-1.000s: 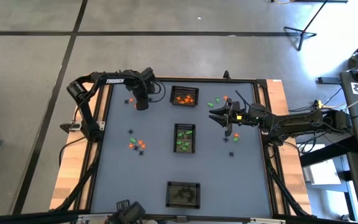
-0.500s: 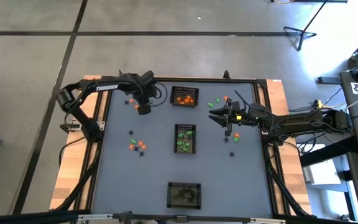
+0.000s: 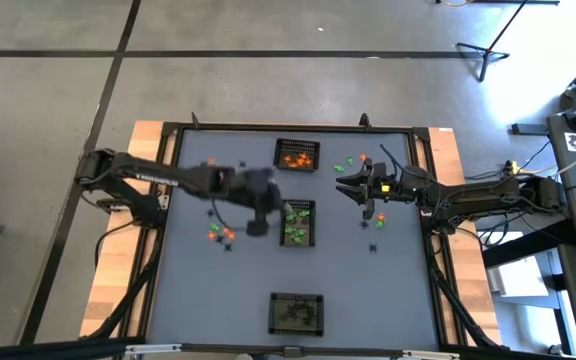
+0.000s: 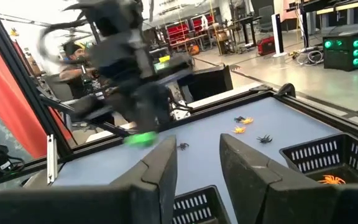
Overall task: Sort Halloween decoration
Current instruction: Put the green skeleton toy into the center black bin
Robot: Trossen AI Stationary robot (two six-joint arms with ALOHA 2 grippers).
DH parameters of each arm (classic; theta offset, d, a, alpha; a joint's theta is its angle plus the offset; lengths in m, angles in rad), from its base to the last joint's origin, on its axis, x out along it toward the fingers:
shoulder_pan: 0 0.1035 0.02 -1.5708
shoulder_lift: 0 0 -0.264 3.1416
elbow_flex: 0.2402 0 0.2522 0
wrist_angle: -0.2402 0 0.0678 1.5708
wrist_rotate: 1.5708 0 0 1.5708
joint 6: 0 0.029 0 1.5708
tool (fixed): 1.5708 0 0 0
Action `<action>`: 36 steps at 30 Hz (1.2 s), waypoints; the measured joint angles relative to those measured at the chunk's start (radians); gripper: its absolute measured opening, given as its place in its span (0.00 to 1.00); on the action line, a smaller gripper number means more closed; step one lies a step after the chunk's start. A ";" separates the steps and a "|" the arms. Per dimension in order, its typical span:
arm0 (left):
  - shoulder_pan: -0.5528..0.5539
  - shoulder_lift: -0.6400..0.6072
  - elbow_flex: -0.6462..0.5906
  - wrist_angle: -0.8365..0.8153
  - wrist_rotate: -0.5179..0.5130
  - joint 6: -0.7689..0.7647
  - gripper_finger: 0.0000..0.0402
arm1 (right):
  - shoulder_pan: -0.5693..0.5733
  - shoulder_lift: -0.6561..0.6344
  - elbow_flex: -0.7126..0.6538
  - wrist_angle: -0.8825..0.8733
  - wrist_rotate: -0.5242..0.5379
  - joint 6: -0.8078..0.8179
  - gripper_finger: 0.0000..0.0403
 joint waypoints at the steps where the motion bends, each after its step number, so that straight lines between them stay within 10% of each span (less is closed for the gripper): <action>1: -0.034 0.014 0.000 0.041 -0.011 0.000 0.00 | 0.000 0.000 0.000 0.004 -0.001 0.000 0.30; 13: -0.122 0.213 -0.001 0.354 -0.122 -0.082 0.00 | 0.000 0.000 0.001 0.013 -0.009 0.011 0.30; 23: -0.025 0.290 -0.134 0.694 0.015 -0.173 0.00 | 0.000 0.000 0.001 0.013 -0.085 0.007 0.30; 36: -0.028 0.290 -0.207 0.725 0.017 -0.338 0.10 | -0.001 0.000 0.001 0.013 -0.058 -0.001 0.30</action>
